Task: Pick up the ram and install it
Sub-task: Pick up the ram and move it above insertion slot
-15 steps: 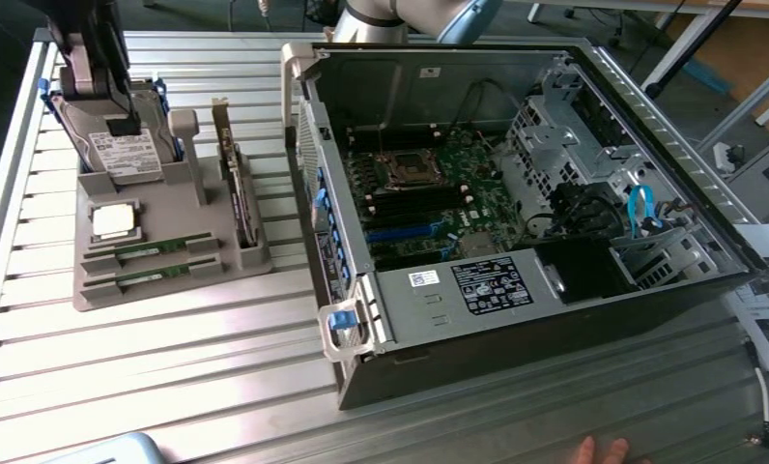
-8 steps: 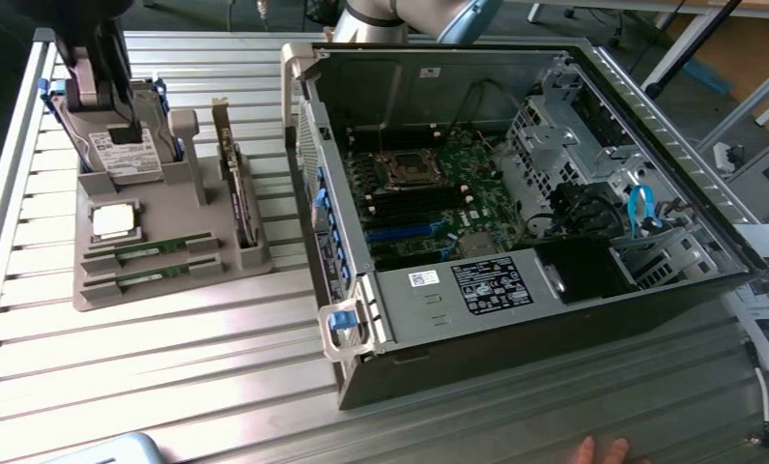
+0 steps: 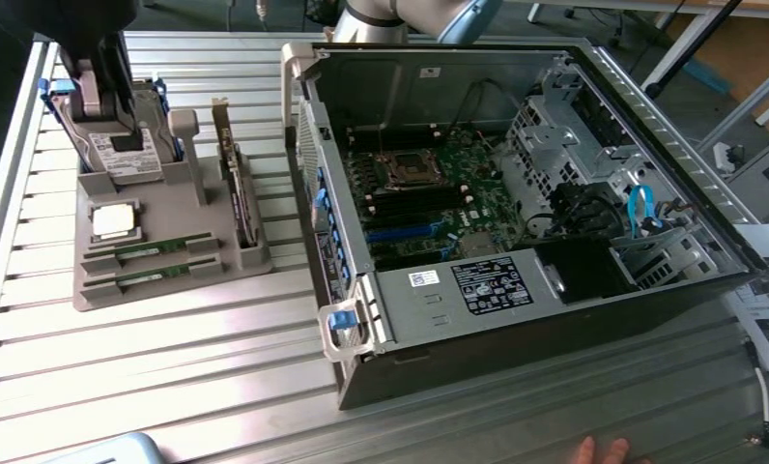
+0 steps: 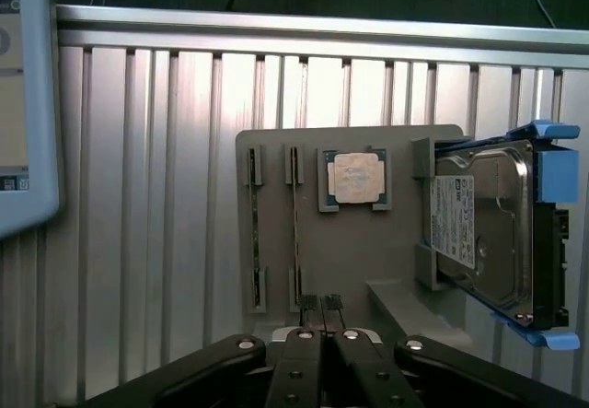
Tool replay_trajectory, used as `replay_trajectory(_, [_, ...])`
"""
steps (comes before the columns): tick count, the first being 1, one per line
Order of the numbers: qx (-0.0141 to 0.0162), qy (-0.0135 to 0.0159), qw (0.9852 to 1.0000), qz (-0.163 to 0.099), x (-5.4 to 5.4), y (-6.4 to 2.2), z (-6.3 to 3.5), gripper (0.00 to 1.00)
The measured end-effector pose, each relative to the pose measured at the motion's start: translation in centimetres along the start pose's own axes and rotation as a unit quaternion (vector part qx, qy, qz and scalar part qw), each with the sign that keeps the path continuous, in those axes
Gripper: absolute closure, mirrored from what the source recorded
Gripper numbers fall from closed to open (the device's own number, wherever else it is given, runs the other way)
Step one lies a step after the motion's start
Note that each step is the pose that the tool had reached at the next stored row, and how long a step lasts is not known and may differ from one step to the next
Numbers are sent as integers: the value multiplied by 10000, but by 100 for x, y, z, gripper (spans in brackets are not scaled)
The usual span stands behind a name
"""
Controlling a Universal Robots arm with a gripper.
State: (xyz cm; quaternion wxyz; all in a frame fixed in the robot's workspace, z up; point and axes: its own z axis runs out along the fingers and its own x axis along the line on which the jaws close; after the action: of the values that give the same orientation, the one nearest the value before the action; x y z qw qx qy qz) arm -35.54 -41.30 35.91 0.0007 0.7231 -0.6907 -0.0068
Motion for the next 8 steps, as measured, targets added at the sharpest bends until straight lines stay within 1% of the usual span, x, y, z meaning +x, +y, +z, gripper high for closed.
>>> replay_trajectory(8, [-48, -2, 10000, 1, 4, -1, 86, 89])
